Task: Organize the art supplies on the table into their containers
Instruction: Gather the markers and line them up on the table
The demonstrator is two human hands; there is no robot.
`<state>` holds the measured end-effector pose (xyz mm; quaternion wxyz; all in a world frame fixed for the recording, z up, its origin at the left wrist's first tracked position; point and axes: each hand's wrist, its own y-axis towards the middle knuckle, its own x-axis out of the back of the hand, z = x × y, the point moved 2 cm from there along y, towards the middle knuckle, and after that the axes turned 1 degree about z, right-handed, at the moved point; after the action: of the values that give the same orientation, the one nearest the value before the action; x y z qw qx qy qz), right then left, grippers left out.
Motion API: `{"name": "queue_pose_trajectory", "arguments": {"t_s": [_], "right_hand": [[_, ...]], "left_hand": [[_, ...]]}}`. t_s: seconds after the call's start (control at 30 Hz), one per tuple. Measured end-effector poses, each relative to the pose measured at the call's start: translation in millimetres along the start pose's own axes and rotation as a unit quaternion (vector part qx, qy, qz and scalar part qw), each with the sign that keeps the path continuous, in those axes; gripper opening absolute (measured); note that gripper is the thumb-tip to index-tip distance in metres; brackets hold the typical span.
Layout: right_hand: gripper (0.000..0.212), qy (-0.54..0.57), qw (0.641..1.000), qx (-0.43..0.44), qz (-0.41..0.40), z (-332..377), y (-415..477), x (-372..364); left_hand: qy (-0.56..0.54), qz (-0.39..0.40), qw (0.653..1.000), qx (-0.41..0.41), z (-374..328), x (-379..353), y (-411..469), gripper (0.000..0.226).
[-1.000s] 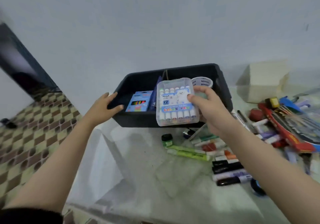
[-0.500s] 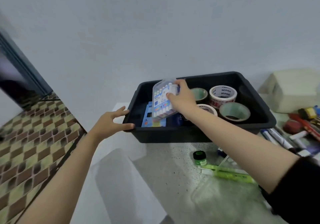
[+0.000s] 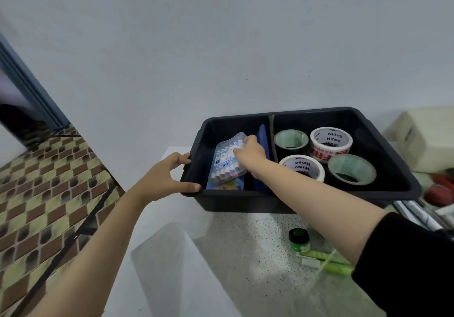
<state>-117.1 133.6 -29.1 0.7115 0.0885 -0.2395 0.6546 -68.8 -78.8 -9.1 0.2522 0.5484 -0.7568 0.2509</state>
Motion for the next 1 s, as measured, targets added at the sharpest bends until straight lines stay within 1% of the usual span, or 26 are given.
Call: {"name": "queue_pose_trajectory", "arguments": {"t_s": [0.1, 0.13, 0.2, 0.27, 0.43, 0.53, 0.57, 0.6, 0.67, 0.7, 0.8, 0.87, 0.9, 0.93, 1.0], "right_hand": [[0.048, -0.057, 0.998, 0.01, 0.016, -1, 1, -3], [0.048, -0.099, 0.994, 0.014, 0.032, -1, 1, -5], [0.048, -0.199, 0.978, 0.021, 0.061, -1, -1, -9], [0.051, -0.254, 0.964, 0.029, 0.077, -2, -4, -12], [0.055, -0.286, 0.954, 0.048, 0.08, -4, -6, -10], [0.053, -0.27, 0.959, 0.069, 0.05, -4, -9, -8], [0.048, -0.277, 0.956, 0.089, 0.033, -4, -11, -7], [0.039, -0.304, 0.945, 0.121, 0.015, -1, -15, -6], [0.021, -0.368, 0.91, 0.188, -0.017, 4, -24, -3], [0.017, -0.385, 0.897, 0.216, -0.031, 7, -29, 0], [0.026, -0.385, 0.88, 0.275, -0.042, 10, -49, 17], [0.028, -0.377, 0.871, 0.311, -0.054, 6, -65, 35], [0.028, -0.374, 0.864, 0.332, -0.062, 1, -74, 45], [0.028, -0.373, 0.857, 0.349, -0.069, -4, -82, 56], [0.026, -0.356, 0.858, 0.362, -0.077, -18, -98, 80]], "left_hand": [[0.008, 0.004, 1.0, -0.006, -2, -1, -2, 0.099], [0.009, 0.004, 1.0, -0.009, -3, -1, -3, 0.1], [0.01, 0.002, 1.0, -0.011, -3, -2, -4, 0.101], [0.008, 0.0, 1.0, -0.012, -4, -2, -5, 0.1], [0.0, 0.0, 1.0, -0.009, -1, -2, -5, 0.096], [0.005, 0.002, 1.0, -0.011, -1, -1, -6, 0.095], [0.009, 0.003, 1.0, -0.01, 0, 0, -5, 0.094], [0.012, 0.004, 1.0, -0.01, 0, 0, -5, 0.092], [0.019, 0.007, 1.0, -0.009, -2, 0, -4, 0.084], [0.025, 0.009, 1.0, -0.009, -3, 0, -4, 0.081], [0.036, 0.022, 0.999, 0.012, -11, 2, -3, 0.078], [0.031, 0.011, 0.999, 0.039, -23, 1, 0, 0.078], [0.042, 0.002, 0.998, 0.046, -33, -1, 1, 0.075], [0.059, -0.007, 0.997, 0.044, -45, -5, 2, 0.066], [0.109, -0.041, 0.993, 0.018, -72, -16, 0, 0.047]]}}
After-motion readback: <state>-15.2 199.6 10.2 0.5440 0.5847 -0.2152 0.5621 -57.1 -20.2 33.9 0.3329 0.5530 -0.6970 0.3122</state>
